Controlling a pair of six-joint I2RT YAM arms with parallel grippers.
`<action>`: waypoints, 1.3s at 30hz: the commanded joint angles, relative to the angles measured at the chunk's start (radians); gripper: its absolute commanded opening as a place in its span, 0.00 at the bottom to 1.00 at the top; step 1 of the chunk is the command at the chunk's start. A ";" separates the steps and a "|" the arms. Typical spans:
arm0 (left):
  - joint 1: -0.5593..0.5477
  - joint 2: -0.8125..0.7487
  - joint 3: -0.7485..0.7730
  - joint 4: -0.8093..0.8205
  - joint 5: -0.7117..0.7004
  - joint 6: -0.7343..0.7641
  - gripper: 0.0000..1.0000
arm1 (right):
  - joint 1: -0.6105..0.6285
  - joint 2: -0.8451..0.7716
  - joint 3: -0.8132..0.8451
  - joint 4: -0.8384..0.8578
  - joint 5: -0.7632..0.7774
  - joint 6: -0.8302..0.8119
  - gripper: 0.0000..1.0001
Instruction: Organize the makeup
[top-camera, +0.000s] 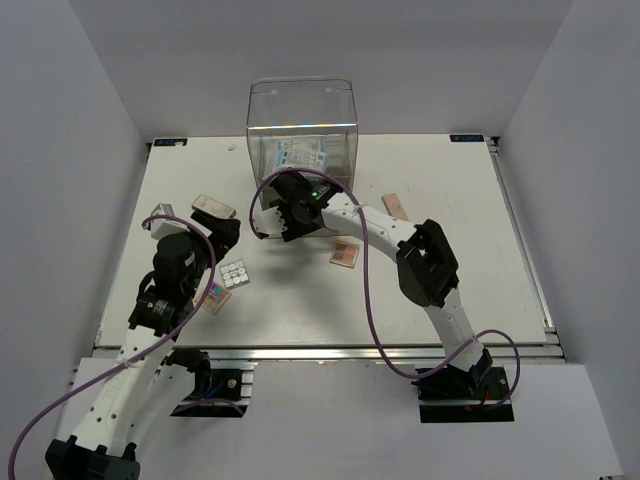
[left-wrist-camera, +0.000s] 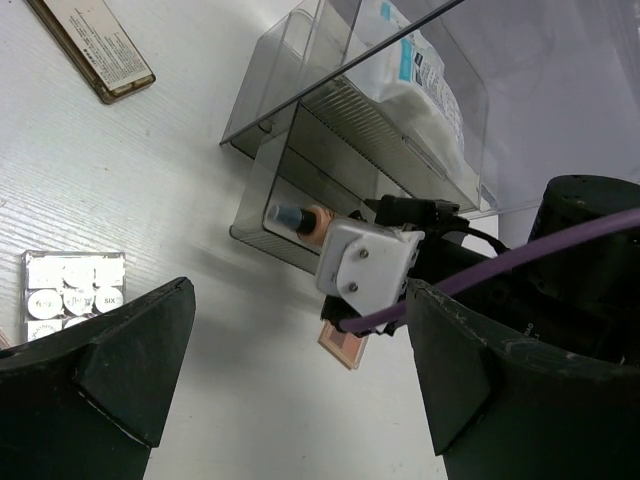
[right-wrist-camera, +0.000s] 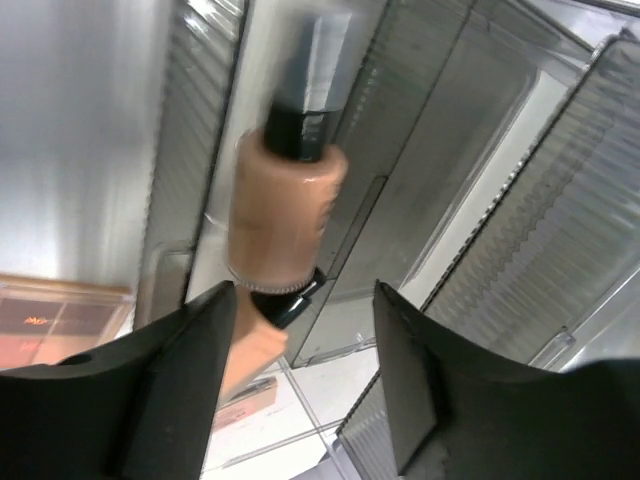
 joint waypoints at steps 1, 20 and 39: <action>0.007 -0.004 -0.003 -0.006 0.004 -0.002 0.96 | -0.008 0.014 0.037 0.045 -0.005 0.015 0.64; 0.007 0.025 -0.015 0.069 0.039 -0.011 0.65 | -0.091 -0.471 -0.346 0.431 -0.396 0.288 0.07; 0.009 0.079 -0.015 0.126 0.092 -0.006 0.57 | -0.151 -0.486 -0.728 0.447 -0.557 0.224 0.00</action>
